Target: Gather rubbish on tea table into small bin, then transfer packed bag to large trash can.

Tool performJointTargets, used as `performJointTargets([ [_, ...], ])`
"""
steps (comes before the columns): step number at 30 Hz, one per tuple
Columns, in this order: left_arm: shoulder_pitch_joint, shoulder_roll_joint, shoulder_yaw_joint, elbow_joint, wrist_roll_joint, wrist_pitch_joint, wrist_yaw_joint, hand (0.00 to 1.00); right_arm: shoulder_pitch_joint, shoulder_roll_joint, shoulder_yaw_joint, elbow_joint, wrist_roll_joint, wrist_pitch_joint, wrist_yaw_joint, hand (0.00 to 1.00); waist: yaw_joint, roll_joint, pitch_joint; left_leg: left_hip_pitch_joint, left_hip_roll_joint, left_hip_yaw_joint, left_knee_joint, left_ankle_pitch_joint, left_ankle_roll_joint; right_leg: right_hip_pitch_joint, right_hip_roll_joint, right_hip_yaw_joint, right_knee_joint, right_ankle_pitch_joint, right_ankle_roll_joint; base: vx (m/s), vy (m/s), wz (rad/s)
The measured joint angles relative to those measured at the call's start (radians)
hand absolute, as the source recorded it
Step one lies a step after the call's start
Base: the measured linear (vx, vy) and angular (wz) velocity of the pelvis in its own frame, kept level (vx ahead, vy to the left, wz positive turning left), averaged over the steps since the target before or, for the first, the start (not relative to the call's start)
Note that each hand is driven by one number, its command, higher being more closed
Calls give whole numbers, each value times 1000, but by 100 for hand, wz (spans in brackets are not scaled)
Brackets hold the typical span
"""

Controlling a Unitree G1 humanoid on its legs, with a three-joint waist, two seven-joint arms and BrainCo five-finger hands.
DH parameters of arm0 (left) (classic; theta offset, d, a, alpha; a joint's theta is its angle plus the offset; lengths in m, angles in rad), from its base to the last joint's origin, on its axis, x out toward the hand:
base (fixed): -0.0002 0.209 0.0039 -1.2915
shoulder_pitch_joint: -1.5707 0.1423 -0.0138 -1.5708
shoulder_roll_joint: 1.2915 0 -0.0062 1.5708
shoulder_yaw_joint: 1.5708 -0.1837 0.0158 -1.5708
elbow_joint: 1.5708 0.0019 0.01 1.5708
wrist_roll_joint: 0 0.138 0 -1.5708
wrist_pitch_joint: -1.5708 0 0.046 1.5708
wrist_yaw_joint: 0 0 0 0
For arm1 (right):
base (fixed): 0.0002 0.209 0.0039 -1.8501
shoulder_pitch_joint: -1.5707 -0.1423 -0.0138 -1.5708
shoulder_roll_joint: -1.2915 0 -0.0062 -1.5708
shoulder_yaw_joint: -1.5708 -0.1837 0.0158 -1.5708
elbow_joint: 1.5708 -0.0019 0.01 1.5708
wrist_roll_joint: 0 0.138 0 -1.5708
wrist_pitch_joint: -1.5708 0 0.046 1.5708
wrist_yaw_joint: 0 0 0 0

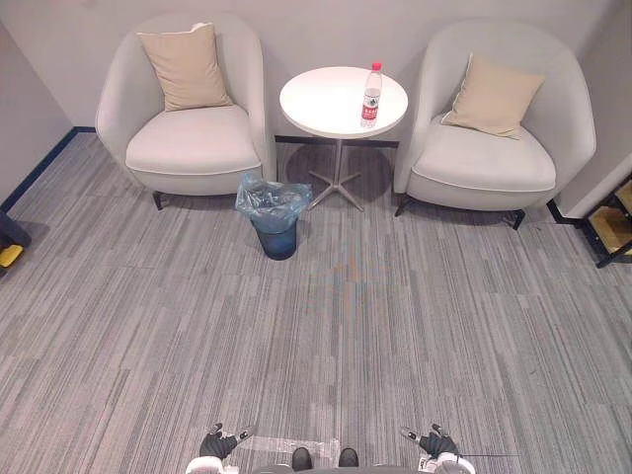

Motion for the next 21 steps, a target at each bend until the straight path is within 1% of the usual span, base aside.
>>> performJointTargets([
  [13, -4, 3, -12, 2, 15, 0, 0, 0, -1, -1, 9, 2, -2, 0, 0, 0, 0, -1, 0, 2, 0, 8, 0, 0, 0, 4, 1, 7, -11, 9, 2, -39, -5, -2],
  [19, -7, 9, -19, 1, 14, 0, 0, 0, -2, -2, 22, -2, -3, 1, 0, 0, 1, -6, 4, -3, 9, 60, 0, -7, -7, -17, 9, 58, -20, 25, -5, -57, -9, -26],
  [21, -7, 12, -19, 1, 14, 1, 0, 0, -3, -2, 28, -5, -3, 2, 0, 0, 1, -9, 5, -9, 16, 81, 0, -12, -10, -31, 15, 73, -15, 19, 2, -52, -38, -36],
])
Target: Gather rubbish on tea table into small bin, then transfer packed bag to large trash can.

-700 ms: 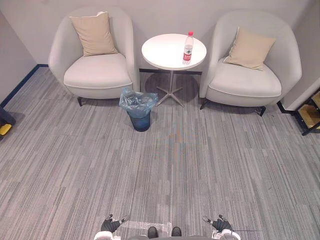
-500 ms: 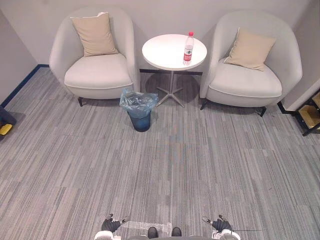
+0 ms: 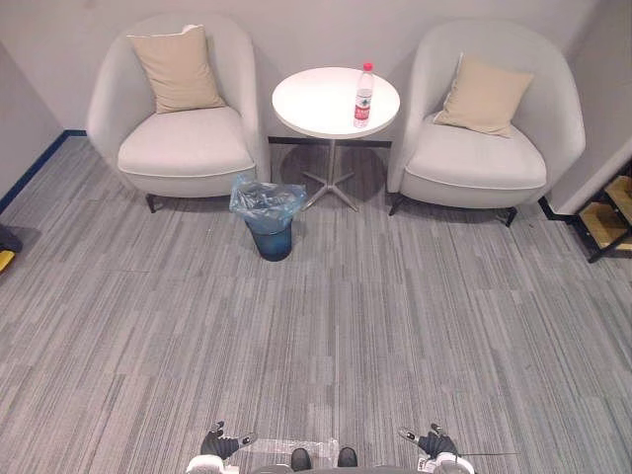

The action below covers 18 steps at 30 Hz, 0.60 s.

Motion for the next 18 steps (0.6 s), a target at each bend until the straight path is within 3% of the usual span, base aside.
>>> performJointTargets([
  [6, -19, 9, 0, 0, -1, 2, 0, 0, -1, 4, 1, -14, 1, 0, 1, 0, -3, -12, 15, -40, 19, 8, 68, -41, -19, -39, 1, -40, 62, -48, -17, 11, -56, 0],
  [8, -30, 12, 2, -1, -1, 2, 0, 0, 0, 3, 7, -15, 4, -2, 0, 0, -3, -15, 16, -120, 47, 6, 257, -129, -36, -48, -1, -55, 101, -85, -35, 93, -92, 26],
  [9, -31, 14, 3, -1, -1, 2, 0, 0, 0, 3, 8, -14, 4, -2, 0, 0, -2, -17, 17, -150, 58, 15, 326, -148, -41, -45, -2, -57, 107, -87, -42, 117, -111, 16],
  [11, -49, 12, 36, -10, -1, 3, 0, 0, -1, 3, 7, -21, 11, -3, -2, 0, 0, -21, 38, -277, 104, 42, 637, -164, -55, -26, -9, -52, 140, -97, -70, 153, -98, -8],
  [13, -48, 6, 63, -28, -1, 3, 0, 0, 2, 3, 8, -44, 21, -4, -12, 0, 4, -18, 65, -344, 175, 69, 842, -196, -47, 13, -10, -33, 154, -116, -78, 175, -25, -29],
  [15, -50, -1, 64, -51, -3, 2, 2, 0, 4, -1, 6, -56, 44, -4, -23, 0, 5, -2, 73, -388, 225, 70, 889, -208, -66, 47, -26, -9, 158, -143, -79, 184, 57, -21],
  [18, -54, -4, 63, -61, -21, 1, 4, 0, 2, -1, 0, -53, 49, -4, -30, 0, 7, 0, 76, -431, 187, 46, 739, -203, -74, 65, -77, 3, 165, -182, -55, 196, 145, -9],
])
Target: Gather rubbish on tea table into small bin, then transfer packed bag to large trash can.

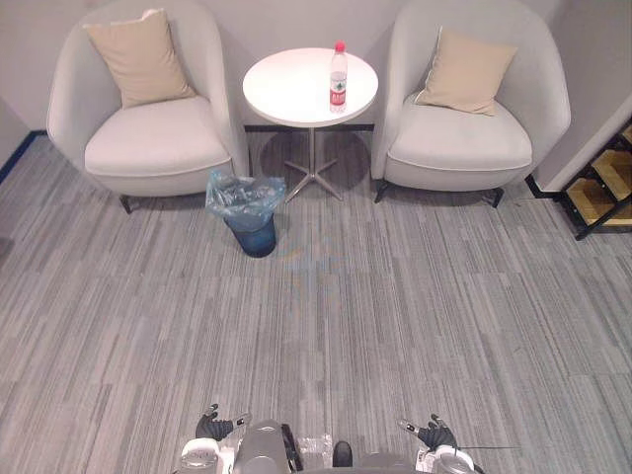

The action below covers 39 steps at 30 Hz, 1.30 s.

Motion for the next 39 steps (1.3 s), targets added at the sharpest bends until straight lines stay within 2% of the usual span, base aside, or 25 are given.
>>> performJointTargets([
  [3, -1, -13, -4, -3, -3, -2, 16, 0, -1, -3, 5, 3, -2, 1, -1, 0, 17, 10, -3, 9, -79, -102, -346, 115, -20, 4, -40, 45, -5, -48, 44, 304, 254, -37],
  [4, 7, -15, -3, -1, -19, -3, 16, 0, -1, -18, 16, 11, -4, 2, -1, 0, 32, 13, 0, 10, -87, -132, -352, 185, 12, 12, -43, 74, 2, -84, 67, 339, 339, -66],
  [5, 7, -7, -2, -4, -20, -3, 15, 0, -1, -12, 18, 15, -6, 3, -2, 0, 36, 6, -4, 1, -98, -132, -320, 178, 31, 14, -53, 79, 10, -93, 76, 392, 336, -53],
  [6, 5, 9, -2, -5, -20, -4, 16, 0, 1, 3, 20, 15, -9, 2, -1, 0, 40, -25, -16, -14, -115, -108, -284, 130, 38, 10, -80, 91, 34, -101, 88, 455, 283, -34],
  [8, -6, 10, -2, 3, -20, -2, 17, 0, -4, 12, 19, 11, -12, 3, 1, 0, 45, -35, -19, 13, -127, -77, -280, 83, 55, -73, -97, 104, 221, -90, 112, 457, 260, -38],
  [9, -5, 10, -3, 10, -22, -2, 17, 0, -5, 11, 19, 10, -17, 3, 2, 0, 50, -36, -18, 49, -129, -59, -295, 78, 69, -117, -102, 112, 337, -80, 138, 424, 234, -45],
  [10, -1, 11, -12, 17, -28, 0, 17, 0, -7, 10, 20, 1, -25, 2, 4, 0, 43, -36, -18, 127, -140, -36, -330, 63, 82, -193, -110, 116, 561, -67, 230, 419, 212, -36],
  [12, -4, 10, -37, 17, -36, 0, 16, 0, -20, 4, 26, -1, -43, -1, 8, 0, 38, -27, -14, 203, -147, -32, -369, 52, 88, -258, -111, 77, 732, -68, 254, 405, 157, -21],
  [13, -15, 4, -55, 17, -38, 0, 15, 0, -33, 1, 30, 0, -47, 2, 11, 0, 35, -22, -11, 264, -150, -30, -414, 52, 87, -307, -126, 11, 802, -85, 220, 479, 132, -16],
  [15, -27, -11, -73, 16, -39, -1, 15, 0, -51, -5, 38, -1, -48, 1, 12, 0, 28, -6, -2, 351, -142, -30, -477, 52, 87, -356, -155, -135, 768, -122, 155, 379, 38, -4],
  [18, -29, -22, -74, 17, -40, -2, 15, 0, -71, -13, 49, -1, -49, 2, 13, 0, 13, 7, 5, 411, -95, -37, -495, 46, 77, -418, -138, -225, 535, -117, 132, 376, -95, 11],
  [19, -29, -28, -75, 17, -40, -2, 15, 0, -75, -16, 50, -1, -49, 2, 13, 0, 9, 10, 7, 422, -82, -44, -495, 39, 64, -432, -128, -236, 441, -76, 131, 436, -197, 25],
  [20, -20, -30, -75, 19, -40, -2, 15, 0, -67, -17, 52, 1, -49, 3, 13, 0, 4, 2, 3, 451, -73, -60, -495, 14, 22, -435, -113, -225, 262, 78, 105, 381, -193, 27],
  [21, -19, -30, -75, 19, -40, -2, 15, 0, -61, -16, 55, 1, -48, 2, 13, 0, 3, -6, -1, 460, -77, -68, -495, 4, 6, -437, -113, -219, 227, 135, 90, 504, -295, 34],
  [22, -10, -27, -71, 25, -39, -2, 15, 0, -54, -14, 59, 1, -47, 2, 15, 0, -3, -33, -8, 479, -89, -88, -495, -17, -24, -442, -122, -210, 221, 189, 63, 359, -231, 15],
  [23, -16, -47, -69, 43, -39, 0, 16, 0, -69, -35, 59, 2, -49, 2, 16, 0, -5, 11, -3, 494, -54, -99, -492, -25, -37, -442, -105, -232, 272, 171, 58, 414, -293, 28],
  [24, -16, -67, -72, 48, -37, -2, 14, 0, -69, -43, 66, 1, -50, -1, 18, 0, -13, 37, -15, 474, -28, -120, -457, -21, -45, -433, -89, -248, 265, 133, 51, 373, -288, 20],
  [25, -23, -79, -71, 50, -37, -2, 15, 0, -71, -47, 67, 3, -50, -1, 19, 0, -14, 44, -11, 449, -15, -129, -401, -24, -49, -420, -76, -249, 252, 108, 46, 358, -304, 29],
  [27, -40, -91, -37, 47, -37, -3, 13, 0, -73, -52, 67, 6, -48, 0, 18, 0, -9, 66, 12, 284, 57, -182, -17, 10, -81, -339, -28, -270, 198, 87, 15, 341, -278, 8],
  [29, -37, -90, -6, 32, -37, -3, 14, 0, -60, -43, 69, 6, -47, 2, 15, 0, 2, 60, 24, 206, 108, -185, 199, 2, -69, -247, -1, -275, 156, 69, -10, 339, -205, -15],
  [30, -37, -83, 1, 9, -38, -4, 15, 0, -48, -35, 67, -1, -46, 0, 10, 0, 8, 40, 36, 165, 119, -149, 246, -7, -50, -178, 1, -271, 122, 57, -12, 282, -160, -11],
  [33, -40, -87, -3, -24, -38, -18, 14, 0, -42, -37, 63, 1, -45, 0, 7, 0, 17, 32, 40, 70, 94, -99, 174, -10, -47, -115, 1, -258, 55, 55, -2, 242, -95, -11],
  [36, -46, -91, -4, -23, -39, -21, 14, 0, -40, -36, 62, 6, -44, 2, 4, 0, 31, 31, 41, 54, -3, -83, -166, 20, -33, -62, -13, -245, -6, 57, 23, 286, 66, -10],
  [38, -49, -89, -14, -17, -38, -20, 13, 0, -42, -37, 55, 8, -45, 2, 2, 0, 45, 34, 41, 72, -61, -86, -396, 168, -9, -47, -24, -227, -23, 46, 51, 343, 166, -23],
  [39, -52, -87, -10, -9, -38, -21, 13, 0, -44, -32, 55, 10, -45, 3, 1, 0, 56, 23, 37, 106, -85, -77, -452, 234, 28, -37, -37, -203, -28, 38, 70, 345, 148, -17],
])
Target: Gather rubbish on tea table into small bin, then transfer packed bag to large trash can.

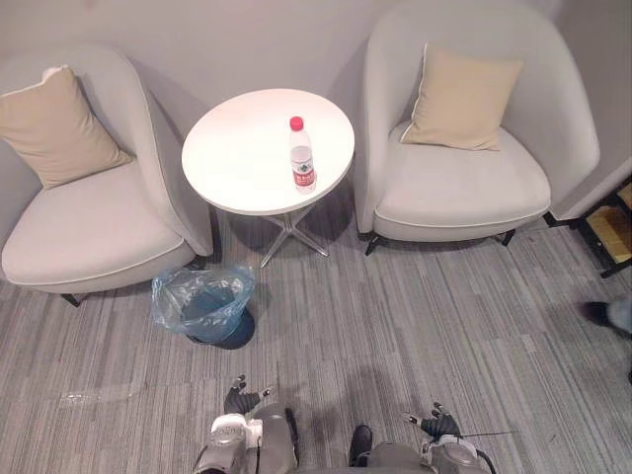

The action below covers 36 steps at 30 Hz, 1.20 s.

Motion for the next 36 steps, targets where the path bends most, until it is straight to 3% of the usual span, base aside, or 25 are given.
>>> performJointTargets([
  [2, -2, 17, -3, 7, 2, 1, -3, 0, -10, 20, 3, 1, -3, 0, 2, 0, -6, -41, -5, 11, -31, 17, 18, -26, 39, 13, -34, 12, -13, -9, 29, 352, 129, -6],
  [4, -1, 21, -2, 8, 2, 0, -4, 0, -20, 27, 3, 6, -4, 0, 3, 0, 0, -51, -10, 20, -33, 35, 72, -89, 47, 14, -50, 34, 41, -19, 49, 324, 134, -26],
  [5, -2, 19, -4, 16, 1, 1, -5, 0, -26, 28, 3, 12, -5, -1, 6, 0, -3, -43, -12, 58, -31, 42, 72, -135, 50, -57, -67, 53, 246, -52, 102, 282, 158, -31],
  [7, 0, 25, -18, 29, 0, 5, -5, 0, -23, 33, 3, 16, -5, -1, 10, 0, -5, -40, -12, 112, -39, 39, 50, -163, 52, -154, -101, 63, 505, -46, 146, 269, 164, -13],
  [8, 7, 36, -44, 31, 0, 9, -6, 0, -20, 30, 0, 6, -7, -2, 12, 0, -19, -41, -14, 152, -51, 30, 36, -179, 53, -215, -132, 54, 649, -66, 155, 377, 133, 29],
  [9, 12, 42, -71, 32, 0, 10, -8, 0, -17, 25, 2, 2, -11, -1, 13, 0, -30, -42, -21, 193, -61, 20, 23, -190, 56, -245, -163, 21, 725, -98, 128, 331, 71, 44],
  [11, 17, 42, -73, 31, 0, 8, -8, 0, 0, 22, 2, 2, -31, -1, 13, 0, -33, -41, -28, 239, -62, -6, 6, -199, 57, -272, -176, -33, 697, -128, 101, 359, 10, 54],
  [14, 18, 37, -73, 31, -1, 9, -7, 0, -12, 14, 2, -6, -42, -1, 20, 0, -48, -20, -30, 271, -23, -73, -11, -198, 56, -335, -110, -18, 503, -133, 82, 385, -117, 62],
  [16, 33, 32, -73, 31, -1, 9, -7, 0, -18, 5, 7, -7, -42, -1, 20, 0, -57, -4, -27, 307, 11, -115, -8, -194, 33, -348, -23, 94, 276, -15, 72, 372, -192, 61],
  [17, 41, 34, -70, 31, -3, 8, -7, 0, -13, 7, 12, -7, -41, -1, 21, 0, -62, -19, -35, 317, 8, -131, -7, -198, 11, -336, -13, 139, 190, 67, 66, 395, -257, 75],
  [18, 50, 48, -69, 35, -1, 8, -8, 0, 5, 14, 11, -9, -39, -4, 21, 0, -65, -52, -51, 331, -13, -160, -5, -226, -32, -334, -26, 189, 138, 218, 40, 451, -299, 70],
  [19, 28, 23, -60, 63, 1, 10, -7, 0, -9, -6, 5, -6, -40, -2, 24, 0, -58, 4, -51, 340, 32, -184, 1, -245, -51, -337, 3, 148, 199, 187, 21, 346, -245, 71],
  [21, 25, -15, -61, 67, 2, 5, -19, 0, -3, -15, -7, 1, -38, -2, 27, 0, -68, 34, -65, 331, 65, -206, 11, -228, -68, -300, 18, 86, 184, 130, -7, 324, -228, 67],
  [24, 15, -20, -60, 67, 3, 7, -22, 0, 4, -14, -10, 2, -38, -4, 27, 0, -66, 30, -60, 311, 85, -223, 79, -211, -90, -246, 29, 50, 163, 101, -17, 202, -161, 53],
  [27, -9, -24, -33, 61, 3, 7, -24, 0, 9, -5, -8, 13, -33, -4, 27, 0, -54, 5, -44, 194, 103, -186, 363, -168, -143, -161, 15, 22, 111, 89, -29, 131, -95, 39],
  [29, -9, -29, -29, 54, 3, 8, -24, 0, 14, 3, -10, 14, -22, -3, 26, 0, -46, 6, -44, 154, 131, -97, 417, -227, -86, -122, 12, 16, 78, 84, -33, 91, -4, 9],
  [31, -9, -32, -30, 46, 3, 8, -23, 0, 16, 3, -19, 15, -7, -2, 25, 0, -45, 7, -44, 124, 113, -63, 355, -267, -70, -104, 0, 15, 61, 84, -22, 87, 69, 6],
  [32, -8, -30, -31, 44, 3, 6, -23, 0, 17, 1, -20, 23, 0, -1, 24, 0, -45, 5, -44, 120, 78, -72, 238, -259, -69, -93, -14, 7, 51, 89, -7, 85, 111, 1],
  [33, -3, -33, -35, 46, 3, 8, -23, 0, 18, -10, -19, 26, -1, -2, 24, 0, -45, 20, -53, 123, 58, -97, 92, -180, -68, -91, -8, 10, 47, 88, 8, 98, 150, -13],
  [34, -2, -31, -35, 47, 2, 8, -25, 0, 14, -14, -20, 33, -2, -1, 21, 0, -40, 27, -56, 123, 49, -107, 70, -133, -56, -92, -4, 30, 50, 82, 21, 97, 136, -20],
  [36, 0, -4, -40, 63, 3, 8, -21, 0, 20, 6, -17, 34, -4, -1, 19, 0, -35, -9, -70, 164, 15, -90, 5, -118, -36, -88, -29, 54, 38, 82, 45, 166, 143, -16],
])
